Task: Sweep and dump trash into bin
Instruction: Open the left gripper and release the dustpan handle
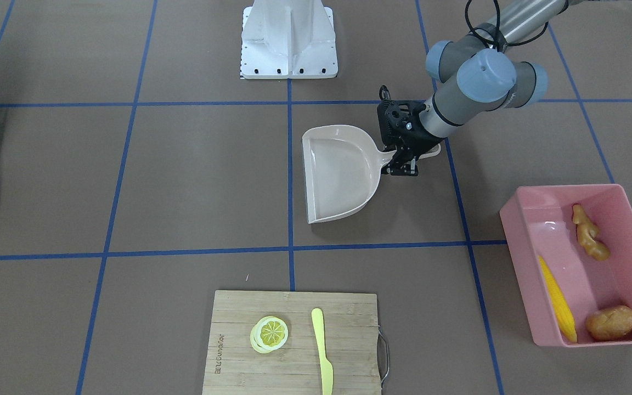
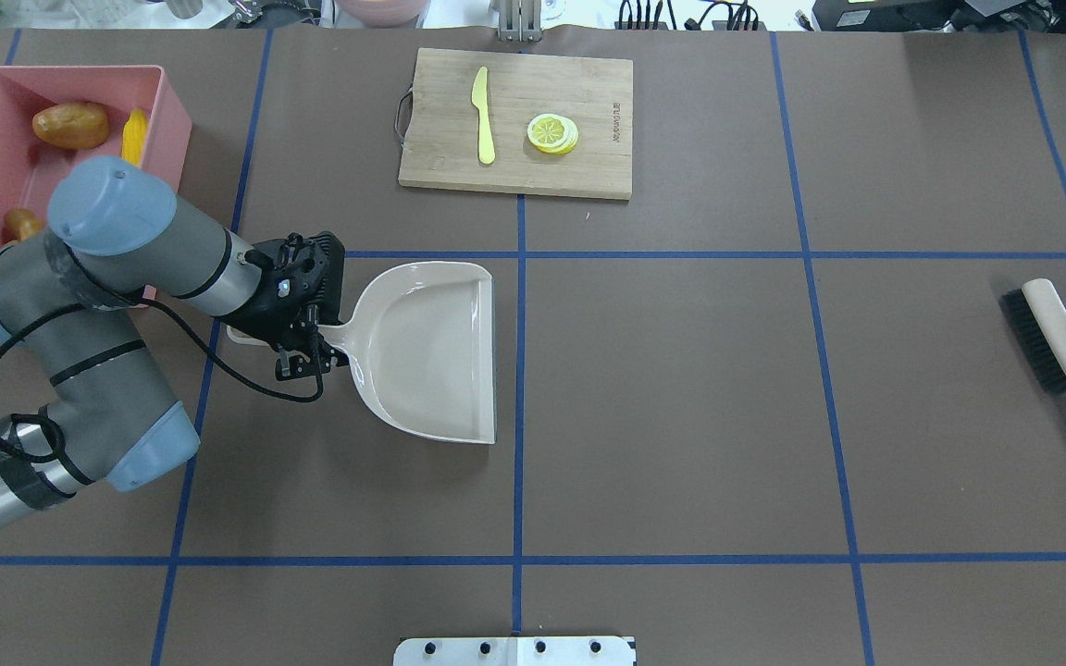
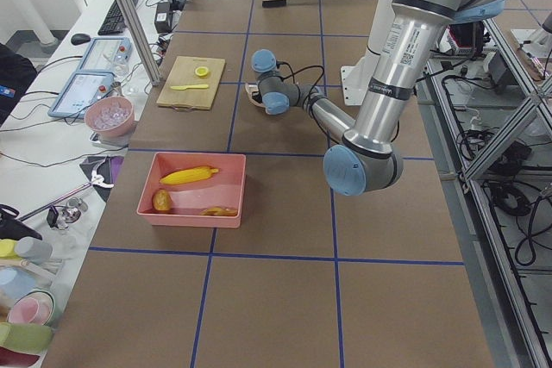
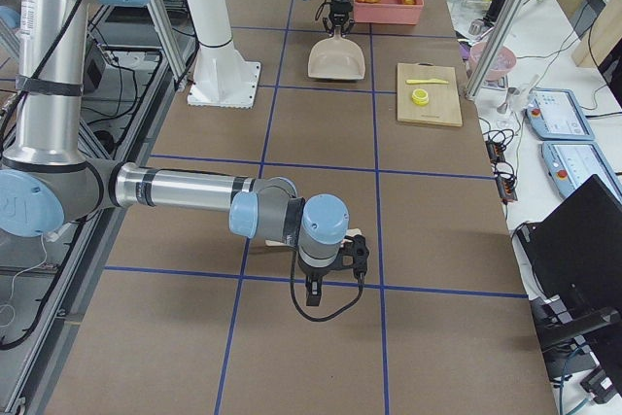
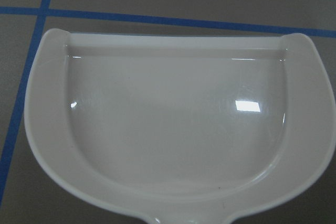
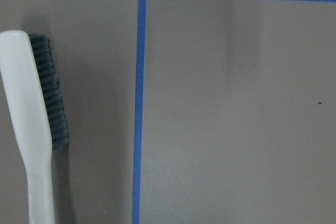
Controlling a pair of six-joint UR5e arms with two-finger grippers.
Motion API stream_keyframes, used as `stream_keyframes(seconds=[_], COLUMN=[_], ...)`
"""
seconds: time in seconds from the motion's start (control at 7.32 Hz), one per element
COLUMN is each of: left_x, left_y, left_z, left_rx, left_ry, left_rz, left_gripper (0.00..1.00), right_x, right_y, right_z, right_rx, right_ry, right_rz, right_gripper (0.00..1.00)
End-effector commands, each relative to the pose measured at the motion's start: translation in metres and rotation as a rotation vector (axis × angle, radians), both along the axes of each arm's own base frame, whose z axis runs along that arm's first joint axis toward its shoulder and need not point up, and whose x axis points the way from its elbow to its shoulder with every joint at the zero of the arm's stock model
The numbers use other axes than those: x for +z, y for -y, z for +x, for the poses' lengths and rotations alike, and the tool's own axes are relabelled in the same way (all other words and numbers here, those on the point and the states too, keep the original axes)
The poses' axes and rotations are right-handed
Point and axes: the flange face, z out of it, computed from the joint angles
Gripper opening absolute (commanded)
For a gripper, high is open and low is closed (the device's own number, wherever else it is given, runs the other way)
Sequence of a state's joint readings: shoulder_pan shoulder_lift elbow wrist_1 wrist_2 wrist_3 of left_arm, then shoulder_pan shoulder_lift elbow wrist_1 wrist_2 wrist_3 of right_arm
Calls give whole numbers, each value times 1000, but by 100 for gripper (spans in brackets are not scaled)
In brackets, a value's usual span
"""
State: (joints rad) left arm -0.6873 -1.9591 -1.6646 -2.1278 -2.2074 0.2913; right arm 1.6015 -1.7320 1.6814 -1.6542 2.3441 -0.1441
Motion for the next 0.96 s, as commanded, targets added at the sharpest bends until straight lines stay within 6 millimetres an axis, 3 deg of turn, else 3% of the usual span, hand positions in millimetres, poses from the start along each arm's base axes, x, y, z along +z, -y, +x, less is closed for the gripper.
stream_keyframes(seconds=[0.0, 0.55, 0.82], left_x=[1, 9, 13], left_y=[-5, -2, -2], left_z=[9, 13, 17], left_rx=[13, -5, -10], left_ry=[-22, -25, -38], left_rz=[26, 46, 64], left_gripper=[0, 0, 0], right_x=[0, -12, 14], right_y=[3, 22, 22], right_z=[0, 1, 1], right_rx=[0, 0, 1], right_ry=[1, -4, -4], right_rz=[2, 40, 112], right_gripper=[100, 100, 100])
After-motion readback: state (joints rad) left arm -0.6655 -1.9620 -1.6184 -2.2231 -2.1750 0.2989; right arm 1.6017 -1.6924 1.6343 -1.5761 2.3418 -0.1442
